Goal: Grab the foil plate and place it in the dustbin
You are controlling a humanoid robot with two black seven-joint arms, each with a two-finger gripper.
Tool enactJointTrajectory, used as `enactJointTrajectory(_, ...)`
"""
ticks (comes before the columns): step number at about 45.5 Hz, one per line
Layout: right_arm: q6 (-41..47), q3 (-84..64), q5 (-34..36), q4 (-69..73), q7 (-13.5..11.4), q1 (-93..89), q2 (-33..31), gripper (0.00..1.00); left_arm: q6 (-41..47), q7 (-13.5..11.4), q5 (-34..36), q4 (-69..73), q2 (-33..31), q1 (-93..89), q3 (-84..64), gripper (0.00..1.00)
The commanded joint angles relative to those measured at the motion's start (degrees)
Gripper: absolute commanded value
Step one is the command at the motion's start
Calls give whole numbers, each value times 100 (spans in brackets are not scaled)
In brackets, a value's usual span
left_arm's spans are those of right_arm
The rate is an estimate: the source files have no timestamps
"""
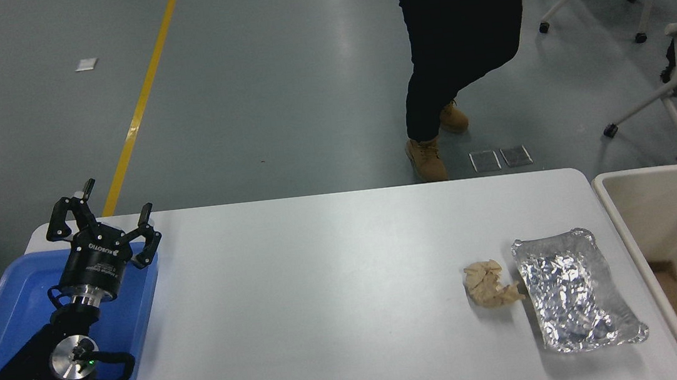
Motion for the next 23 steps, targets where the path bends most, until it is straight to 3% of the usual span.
enactJointTrajectory(1, 97, -1715, 40, 1428, -20, 1955, 593, 100, 0, 1, 0, 0, 0, 0, -5, 98)
enactJointTrajectory(8, 456, -2209, 31, 2641, -20, 3247, 822, 100, 0, 1, 0, 0, 0, 0, 4, 98)
enactJointTrajectory(15, 1624, -2183, 31, 3589, -12, 4371, 805, 100, 0, 1, 0, 0, 0, 0, -5, 98)
enactJointTrajectory(23, 1810, -2139, 31, 4400, -3, 5041, 796, 100, 0, 1, 0, 0, 0, 0, -5, 98)
